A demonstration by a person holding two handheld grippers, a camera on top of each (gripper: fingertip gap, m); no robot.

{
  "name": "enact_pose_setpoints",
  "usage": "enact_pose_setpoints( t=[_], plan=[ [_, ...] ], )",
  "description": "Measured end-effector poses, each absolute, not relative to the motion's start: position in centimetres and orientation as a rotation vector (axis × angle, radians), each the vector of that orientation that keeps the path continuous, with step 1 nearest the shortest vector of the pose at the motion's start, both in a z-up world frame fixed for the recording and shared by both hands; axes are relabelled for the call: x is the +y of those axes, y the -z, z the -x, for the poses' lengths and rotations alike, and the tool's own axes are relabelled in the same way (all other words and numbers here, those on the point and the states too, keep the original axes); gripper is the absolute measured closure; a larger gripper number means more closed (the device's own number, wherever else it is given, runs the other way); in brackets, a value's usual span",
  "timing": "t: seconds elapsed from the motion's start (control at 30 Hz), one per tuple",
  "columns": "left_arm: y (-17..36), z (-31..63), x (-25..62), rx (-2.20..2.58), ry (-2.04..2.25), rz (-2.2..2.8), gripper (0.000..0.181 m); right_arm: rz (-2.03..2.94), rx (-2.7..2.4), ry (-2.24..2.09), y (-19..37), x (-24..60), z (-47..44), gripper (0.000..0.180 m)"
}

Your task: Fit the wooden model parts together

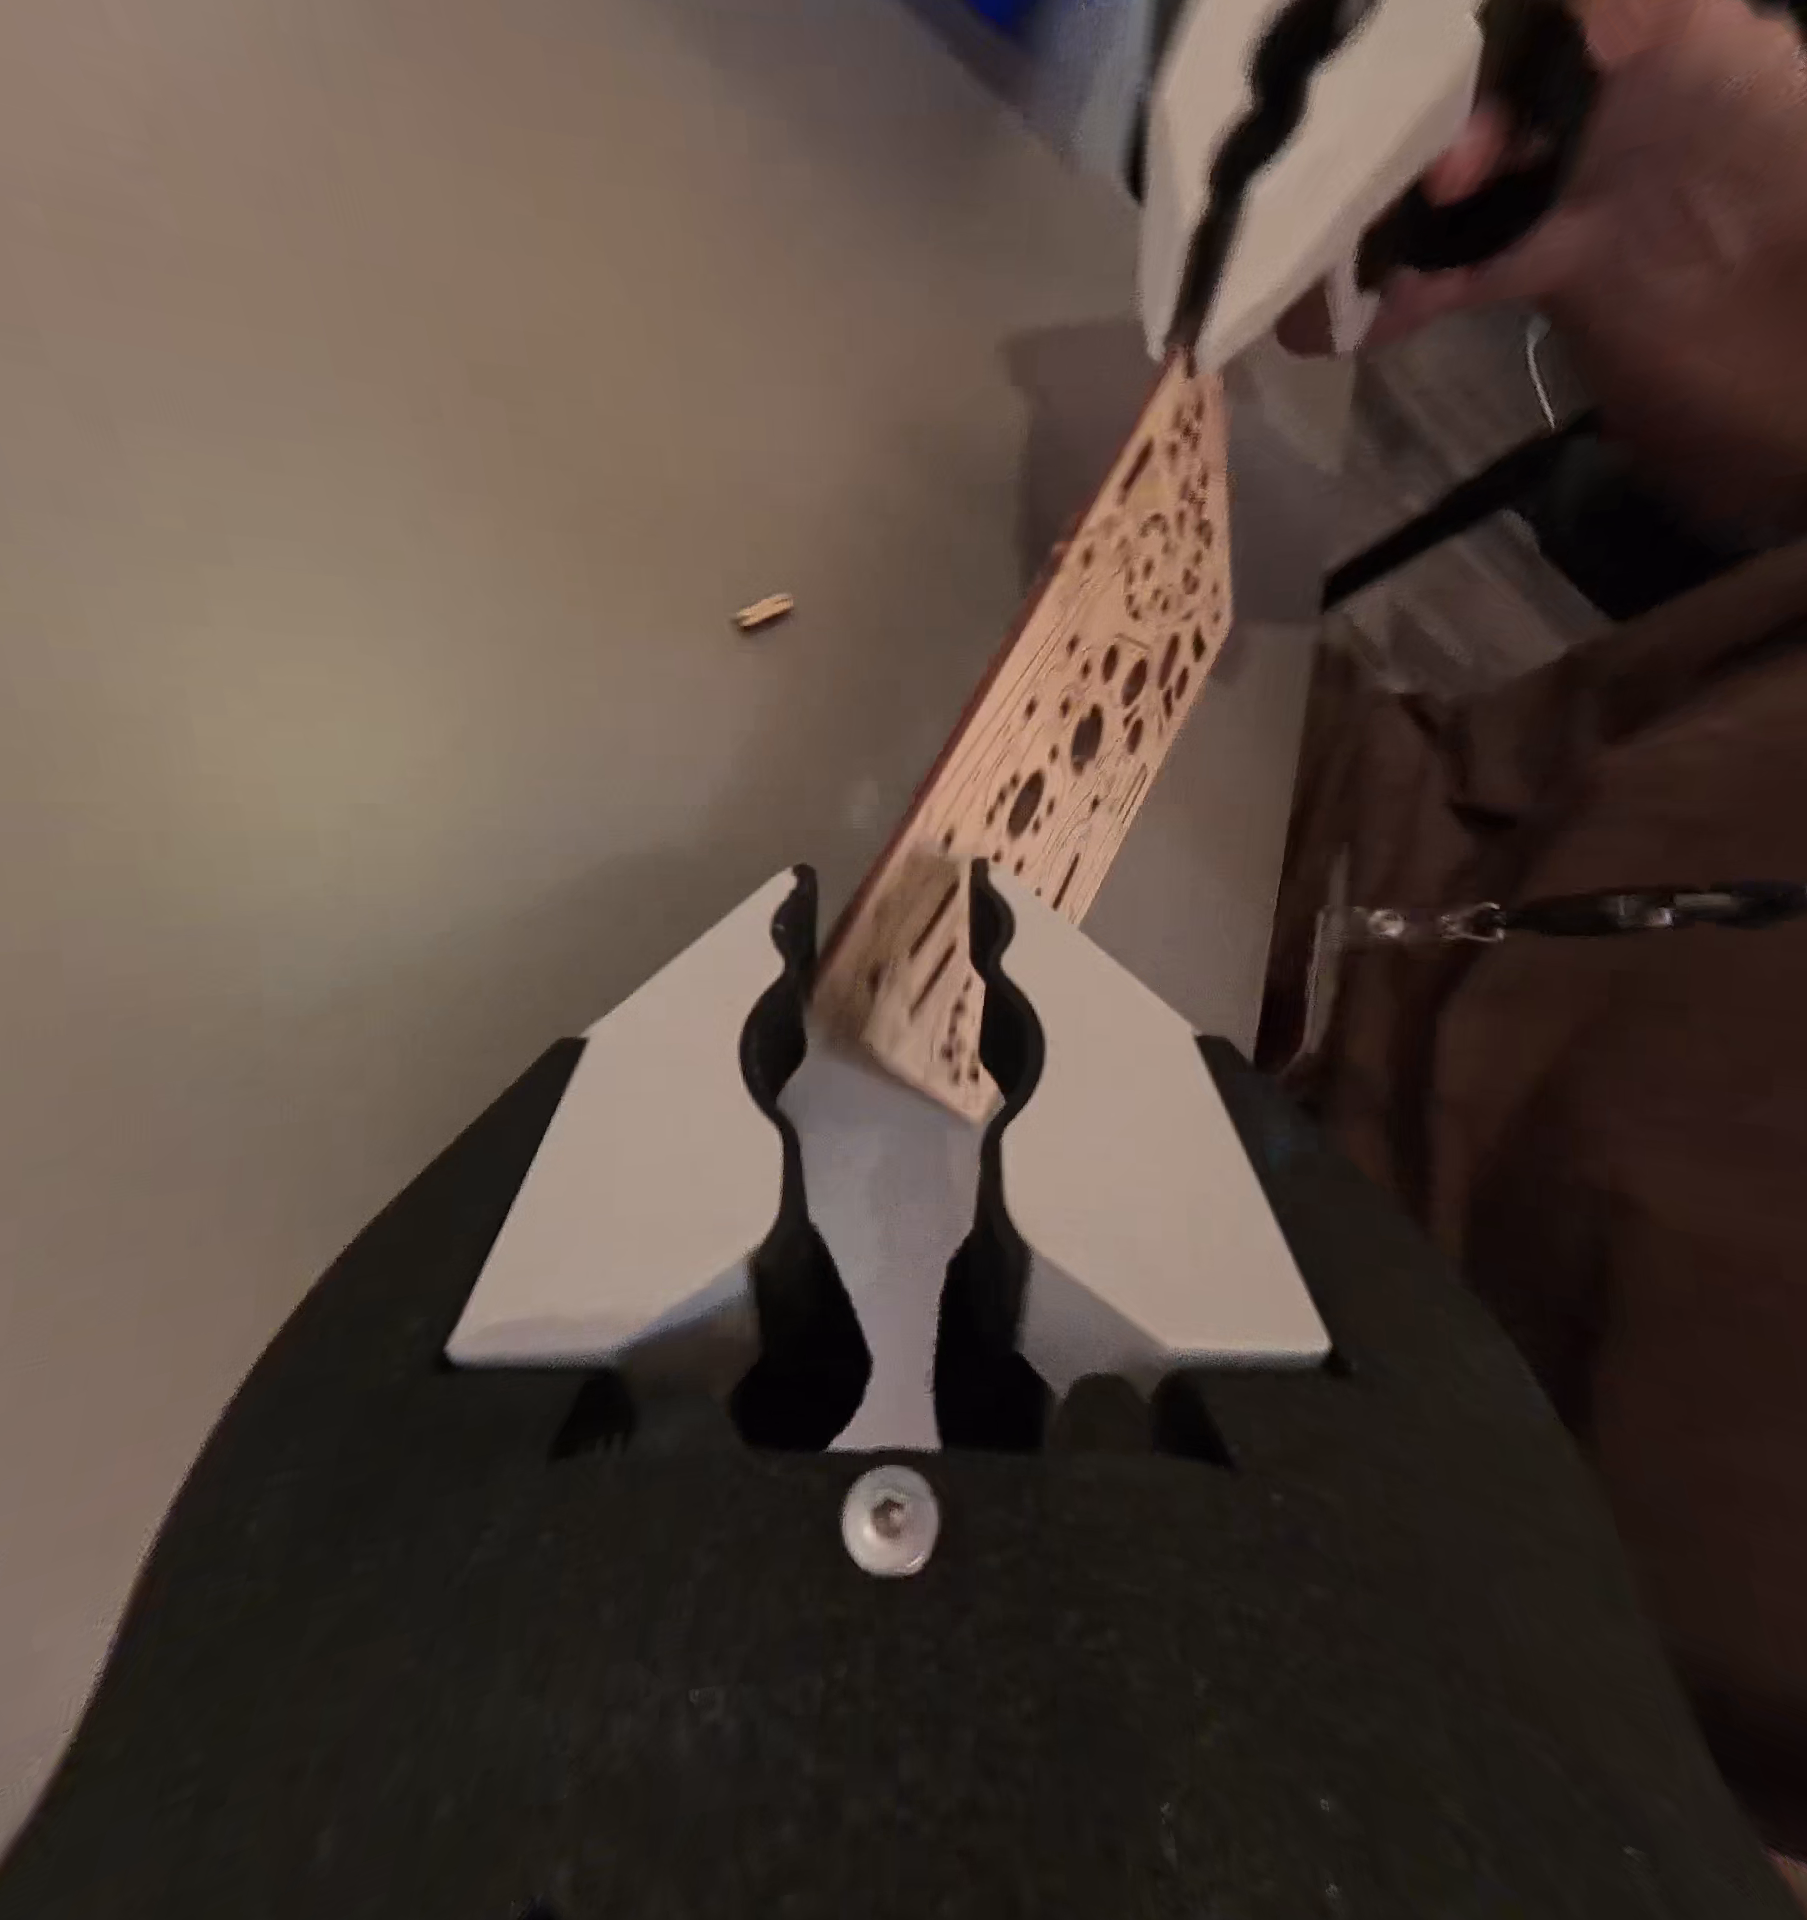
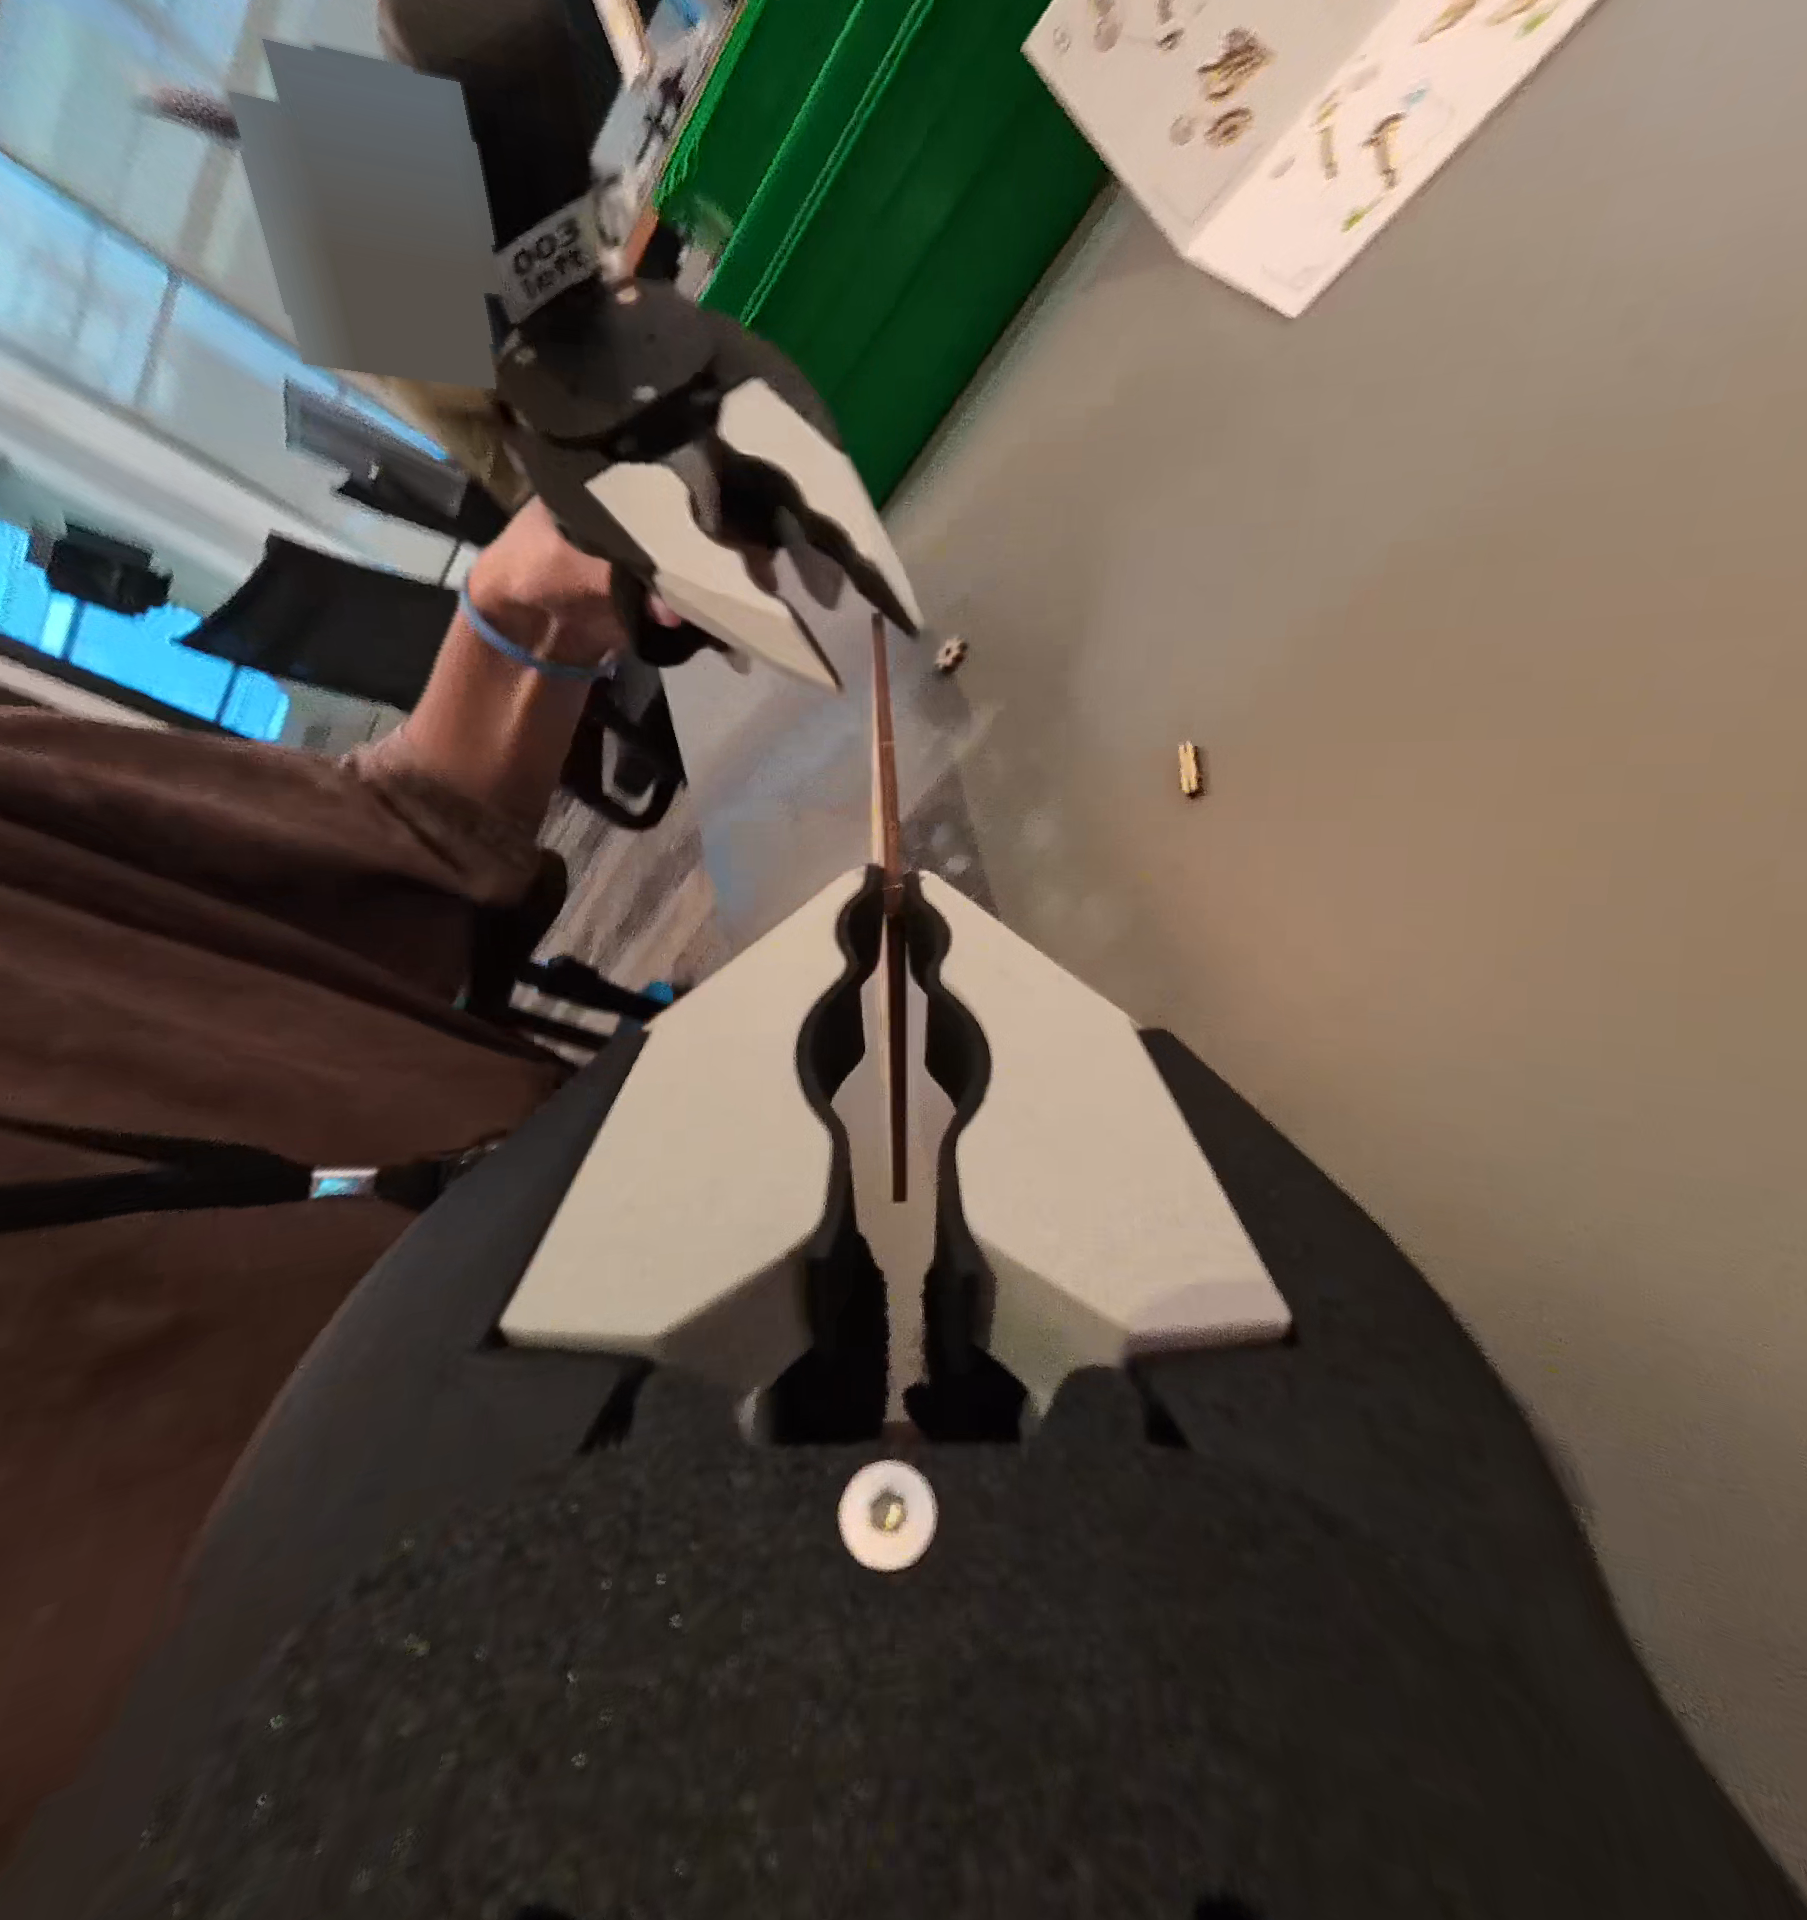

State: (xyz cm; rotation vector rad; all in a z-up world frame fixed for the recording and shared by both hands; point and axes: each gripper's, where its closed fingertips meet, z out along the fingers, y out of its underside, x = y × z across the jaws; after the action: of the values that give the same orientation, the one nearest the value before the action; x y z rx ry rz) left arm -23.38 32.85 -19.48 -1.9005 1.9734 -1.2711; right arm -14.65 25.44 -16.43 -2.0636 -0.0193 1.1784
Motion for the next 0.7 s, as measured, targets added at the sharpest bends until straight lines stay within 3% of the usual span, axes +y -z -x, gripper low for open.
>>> enact_pose_setpoints(
  t=[0.27,0.5,0.7],
  plan=[
    [17.6,28.3,35.7,1.346,1.354,2.012,0.153,1.759,0.423,-1.073,15.2,22.0,11.5,0.177],
    [20.7,32.2,37.1,1.302,1.023,2.074,0.153,1.403,0.735,-1.038,14.0,20.8,7.6,0.177],
    [17.9,26.1,32.3,1.246,1.479,2.017,0.147,1.246,0.731,-1.182,13.0,24.3,10.9,0.178]
  ],
)
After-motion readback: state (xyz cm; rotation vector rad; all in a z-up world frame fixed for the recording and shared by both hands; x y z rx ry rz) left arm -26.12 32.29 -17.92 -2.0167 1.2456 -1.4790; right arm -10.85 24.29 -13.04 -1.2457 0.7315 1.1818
